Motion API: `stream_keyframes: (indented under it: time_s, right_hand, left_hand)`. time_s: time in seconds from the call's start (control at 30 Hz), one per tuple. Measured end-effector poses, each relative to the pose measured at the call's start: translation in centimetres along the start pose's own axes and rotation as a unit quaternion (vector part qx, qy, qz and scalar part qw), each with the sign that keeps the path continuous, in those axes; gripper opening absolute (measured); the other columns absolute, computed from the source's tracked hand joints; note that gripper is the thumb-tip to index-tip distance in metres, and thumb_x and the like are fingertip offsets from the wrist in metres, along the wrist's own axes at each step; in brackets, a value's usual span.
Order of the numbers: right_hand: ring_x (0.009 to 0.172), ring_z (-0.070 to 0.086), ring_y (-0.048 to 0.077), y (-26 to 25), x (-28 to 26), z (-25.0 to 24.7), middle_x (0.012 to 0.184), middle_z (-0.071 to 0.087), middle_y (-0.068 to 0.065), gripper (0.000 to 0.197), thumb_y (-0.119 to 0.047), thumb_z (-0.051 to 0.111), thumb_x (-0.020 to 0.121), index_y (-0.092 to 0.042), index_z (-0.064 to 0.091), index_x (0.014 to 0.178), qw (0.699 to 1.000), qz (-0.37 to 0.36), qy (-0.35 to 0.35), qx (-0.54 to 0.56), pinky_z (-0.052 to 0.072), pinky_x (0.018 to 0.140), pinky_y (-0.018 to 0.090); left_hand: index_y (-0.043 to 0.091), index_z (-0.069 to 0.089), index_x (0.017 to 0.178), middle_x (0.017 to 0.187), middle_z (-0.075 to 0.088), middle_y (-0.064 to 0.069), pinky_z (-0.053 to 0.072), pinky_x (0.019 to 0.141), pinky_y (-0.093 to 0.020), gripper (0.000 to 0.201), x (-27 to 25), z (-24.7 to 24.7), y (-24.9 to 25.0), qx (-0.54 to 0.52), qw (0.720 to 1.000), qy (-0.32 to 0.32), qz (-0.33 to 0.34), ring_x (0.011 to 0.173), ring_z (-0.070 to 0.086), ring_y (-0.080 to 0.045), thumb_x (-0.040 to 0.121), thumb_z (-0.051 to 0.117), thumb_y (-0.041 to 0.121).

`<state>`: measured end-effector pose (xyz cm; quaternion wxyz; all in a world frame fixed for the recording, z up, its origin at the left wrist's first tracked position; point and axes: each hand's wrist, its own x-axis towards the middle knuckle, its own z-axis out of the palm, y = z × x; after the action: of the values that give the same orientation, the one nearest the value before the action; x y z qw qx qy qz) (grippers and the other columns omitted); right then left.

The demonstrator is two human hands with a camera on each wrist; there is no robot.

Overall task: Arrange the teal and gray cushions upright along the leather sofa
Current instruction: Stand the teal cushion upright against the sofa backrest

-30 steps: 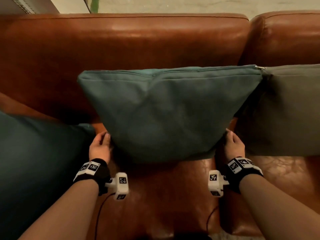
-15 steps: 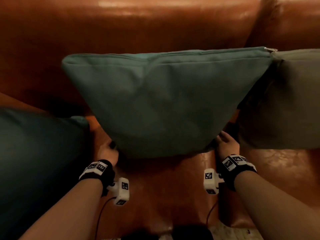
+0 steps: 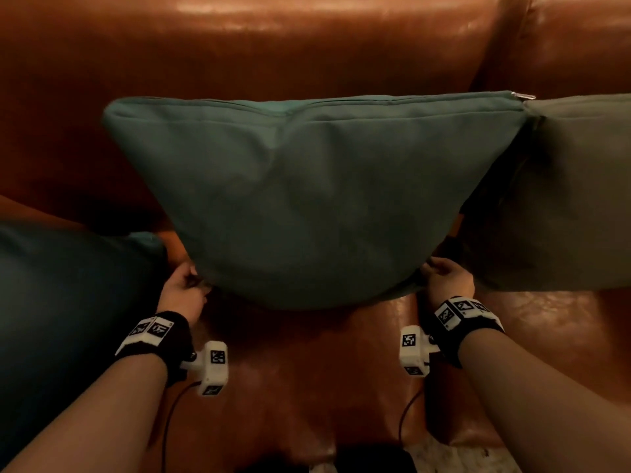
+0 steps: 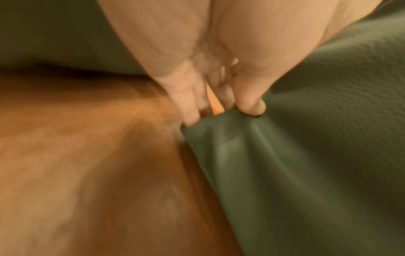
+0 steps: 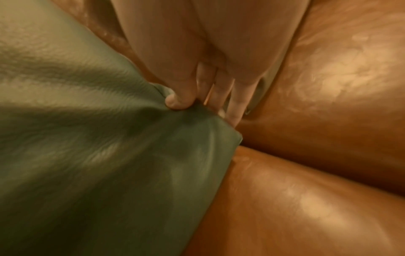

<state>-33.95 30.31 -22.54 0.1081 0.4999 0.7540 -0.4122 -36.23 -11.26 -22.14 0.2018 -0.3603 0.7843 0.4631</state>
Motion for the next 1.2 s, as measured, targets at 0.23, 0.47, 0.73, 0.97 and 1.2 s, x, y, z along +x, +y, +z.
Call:
stream_keyframes:
  time_s: [0.23, 0.47, 0.73, 0.97, 1.2]
  right_hand:
    - [0.091, 0.069, 0.02, 0.3, 1.1, -0.5, 0.096, 0.072, -0.002, 0.012, -0.021, 0.075, 0.083, -0.032, 0.07, 0.084, 0.999, 0.015, -0.039, 0.022, 0.058, 0.088, 0.043]
    - [0.105, 0.065, 0.024, 0.3, -0.3, 0.7, 0.113, 0.069, 0.005, 0.021, -0.026, 0.065, 0.092, -0.023, 0.069, 0.112, 1.0, 0.015, 0.011, -0.009, 0.047, 0.083, 0.029]
    - [0.109, 0.063, 0.027, -1.3, 0.5, 0.1, 0.118, 0.07, 0.006, 0.025, -0.032, 0.068, 0.089, -0.019, 0.073, 0.111, 0.995, 0.021, 0.01, -0.093, 0.051, 0.095, 0.037]
    - [0.095, 0.064, 0.024, -2.4, -5.1, -3.7, 0.093, 0.068, 0.003, 0.011, -0.028, 0.061, 0.092, -0.02, 0.067, 0.094, 0.987, -0.136, 0.074, -0.043, 0.048, 0.085, 0.033]
    - [0.119, 0.053, 0.009, -12.2, -16.2, -5.4, 0.124, 0.06, -0.003, 0.034, -0.021, 0.053, 0.09, -0.015, 0.066, 0.12, 0.826, -0.562, 0.026, -0.042, 0.036, 0.106, 0.021]
  left_hand:
    - [0.029, 0.053, 0.09, 0.097, 0.061, -0.003, 0.052, 0.087, -0.045, 0.033, -0.5, -0.9, 2.2, 0.048, 0.998, -0.024, 0.036, 0.094, 0.057, -0.027, 0.094, 0.048, -0.003]
    - [0.006, 0.055, 0.129, 0.127, 0.059, -0.025, 0.042, 0.096, -0.041, 0.034, -0.9, 1.3, -0.7, 0.163, 0.987, 0.009, 0.005, 0.116, 0.055, -0.041, 0.097, 0.05, 0.015]
    - [0.007, 0.044, 0.116, 0.116, 0.061, -0.024, 0.042, 0.084, -0.043, 0.031, 0.3, 0.7, 0.1, 0.18, 0.978, 0.1, -0.025, 0.106, 0.057, -0.045, 0.092, 0.057, 0.023]
    - [0.014, 0.037, 0.1, 0.105, 0.053, -0.023, 0.039, 0.086, -0.043, 0.023, -4.4, -1.2, 3.2, 0.093, 0.975, 0.123, 0.159, 0.097, 0.054, -0.039, 0.084, 0.051, 0.005]
    - [0.009, 0.047, 0.106, 0.105, 0.05, -0.008, 0.043, 0.089, -0.041, 0.027, -13.3, -2.4, 12.2, 0.081, 0.877, 0.138, 0.453, 0.096, 0.051, -0.027, 0.082, 0.053, 0.019]
